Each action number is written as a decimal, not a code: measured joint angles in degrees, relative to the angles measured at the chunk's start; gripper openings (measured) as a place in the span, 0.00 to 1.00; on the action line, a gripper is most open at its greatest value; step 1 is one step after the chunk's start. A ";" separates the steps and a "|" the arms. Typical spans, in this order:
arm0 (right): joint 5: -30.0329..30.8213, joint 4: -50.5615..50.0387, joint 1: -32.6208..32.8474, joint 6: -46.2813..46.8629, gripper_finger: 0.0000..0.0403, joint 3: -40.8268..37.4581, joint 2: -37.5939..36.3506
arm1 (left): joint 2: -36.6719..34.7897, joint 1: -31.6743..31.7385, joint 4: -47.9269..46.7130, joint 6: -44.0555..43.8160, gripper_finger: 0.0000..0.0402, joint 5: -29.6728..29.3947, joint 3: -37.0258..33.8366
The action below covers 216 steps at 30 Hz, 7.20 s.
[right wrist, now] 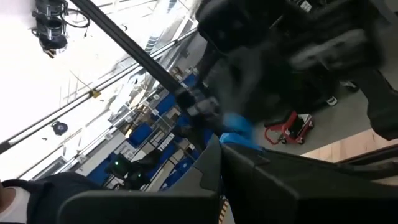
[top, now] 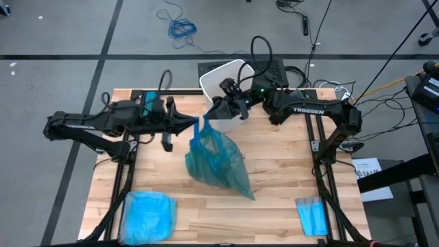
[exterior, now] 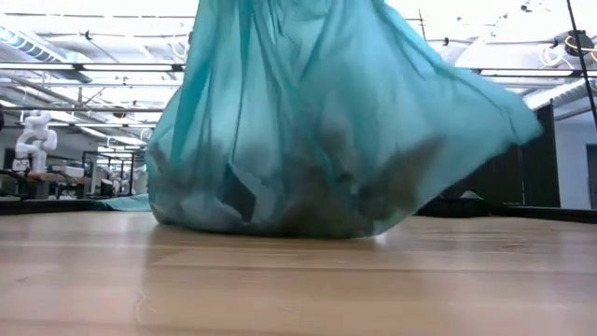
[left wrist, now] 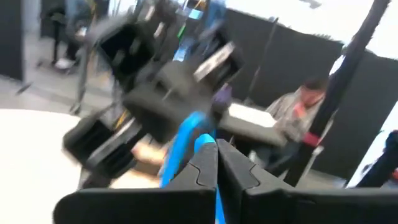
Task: Place trash/remove bag and relplace
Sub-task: Close the blue trash bag
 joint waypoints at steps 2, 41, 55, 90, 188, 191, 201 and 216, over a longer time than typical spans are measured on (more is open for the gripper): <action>-0.38 -0.65 0.02 -0.48 0.00 0.00 -0.01 | 0.05 0.01 -2.62 -0.04 0.04 -0.18 -0.10; -1.39 -2.71 -1.15 -2.97 0.00 0.00 0.00 | -2.05 -3.16 0.18 -3.12 0.41 5.40 -0.08; -2.51 -2.71 -1.16 -2.90 0.00 0.00 0.00 | -4.26 -3.71 -14.32 -7.54 0.41 -0.90 -0.08; -2.49 -2.74 -5.56 -3.06 0.00 0.00 0.00 | -2.19 -20.33 -21.32 -6.38 0.55 -24.96 -0.10; -0.85 -5.38 -2.99 -4.94 0.00 0.00 -0.02 | 10.96 -12.17 -36.07 -9.03 0.55 -23.39 9.15; -0.85 -5.42 -2.80 -4.84 0.00 0.00 -0.02 | 12.24 -12.15 -35.99 -8.57 0.55 -30.49 9.15; -0.85 -5.77 -1.71 -4.49 0.00 0.00 -0.02 | 13.93 -10.59 -35.12 -4.45 0.55 -41.28 9.15; -0.59 -6.34 -1.45 -4.79 0.00 0.00 -0.02 | 16.31 -4.49 -23.11 4.49 0.55 -37.01 9.12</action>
